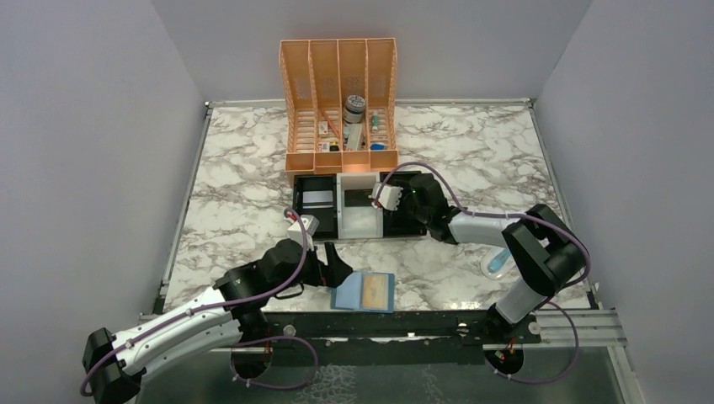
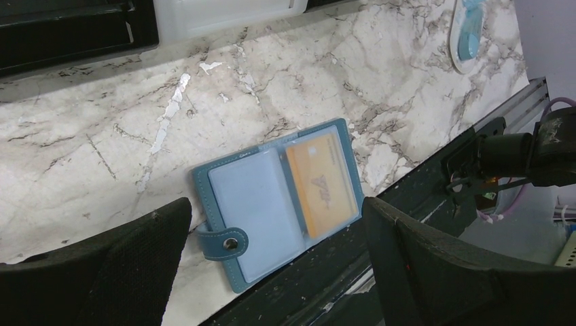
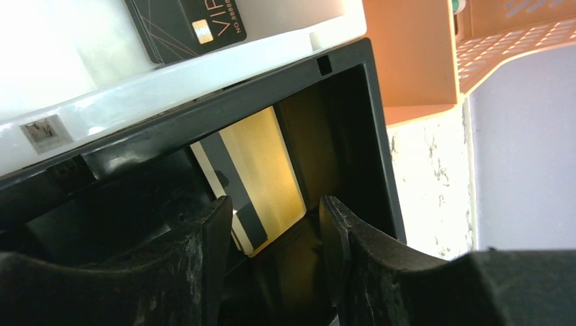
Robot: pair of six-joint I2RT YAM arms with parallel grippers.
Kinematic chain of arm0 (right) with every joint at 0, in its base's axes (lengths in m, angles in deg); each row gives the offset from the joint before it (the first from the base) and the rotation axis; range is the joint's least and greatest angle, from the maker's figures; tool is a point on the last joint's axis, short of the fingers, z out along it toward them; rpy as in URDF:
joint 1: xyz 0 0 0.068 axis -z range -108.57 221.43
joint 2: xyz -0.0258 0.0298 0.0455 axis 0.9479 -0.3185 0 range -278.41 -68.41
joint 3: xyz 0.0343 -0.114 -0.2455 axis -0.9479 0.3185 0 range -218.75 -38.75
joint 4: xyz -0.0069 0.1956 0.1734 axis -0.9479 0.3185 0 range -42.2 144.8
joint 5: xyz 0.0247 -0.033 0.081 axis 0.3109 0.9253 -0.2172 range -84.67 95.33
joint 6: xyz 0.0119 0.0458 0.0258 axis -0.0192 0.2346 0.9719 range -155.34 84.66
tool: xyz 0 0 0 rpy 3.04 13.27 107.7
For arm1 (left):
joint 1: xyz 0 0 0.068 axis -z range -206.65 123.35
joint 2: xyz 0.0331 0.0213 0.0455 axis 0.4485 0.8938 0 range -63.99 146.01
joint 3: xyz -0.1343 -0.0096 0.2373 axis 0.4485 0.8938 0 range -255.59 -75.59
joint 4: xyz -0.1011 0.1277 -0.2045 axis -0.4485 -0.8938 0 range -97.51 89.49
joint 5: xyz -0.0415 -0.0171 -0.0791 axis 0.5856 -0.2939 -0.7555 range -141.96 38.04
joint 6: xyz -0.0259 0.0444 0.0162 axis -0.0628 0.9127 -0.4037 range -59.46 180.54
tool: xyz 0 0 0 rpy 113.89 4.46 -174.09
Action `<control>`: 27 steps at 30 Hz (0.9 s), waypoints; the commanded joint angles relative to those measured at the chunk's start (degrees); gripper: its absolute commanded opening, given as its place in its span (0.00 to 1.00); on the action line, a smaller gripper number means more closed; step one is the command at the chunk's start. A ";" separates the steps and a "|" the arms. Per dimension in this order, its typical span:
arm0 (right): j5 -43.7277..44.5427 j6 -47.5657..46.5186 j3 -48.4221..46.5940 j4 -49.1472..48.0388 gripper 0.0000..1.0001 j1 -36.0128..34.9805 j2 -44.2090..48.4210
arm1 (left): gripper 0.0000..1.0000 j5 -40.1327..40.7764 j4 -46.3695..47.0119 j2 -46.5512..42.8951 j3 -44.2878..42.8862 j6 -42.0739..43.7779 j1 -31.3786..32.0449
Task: Take the credit cards out of the card holder
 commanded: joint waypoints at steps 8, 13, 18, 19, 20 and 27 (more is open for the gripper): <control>3.33 16.34 1.16 -3.98 0.54 0.25 8.43 | 0.99 -2.66 1.90 -0.02 0.23 -0.15 -0.13; 11.82 36.43 5.27 -7.09 0.69 0.28 18.63 | 0.99 -3.97 3.09 0.68 0.04 1.67 -0.21; 19.34 63.94 9.42 0.12 0.92 0.22 28.58 | 0.99 -4.17 4.60 1.54 0.44 3.82 -0.20; 19.86 69.89 9.72 2.95 0.93 0.21 30.13 | 0.99 -4.61 5.17 1.72 0.56 4.32 -0.22; 19.98 76.50 9.97 5.94 0.94 0.25 31.53 | 0.99 -4.89 5.89 1.82 0.76 4.73 -0.20; 10.35 93.04 11.77 15.01 0.96 0.26 36.72 | 0.99 -3.60 6.18 -0.21 1.03 5.56 -0.14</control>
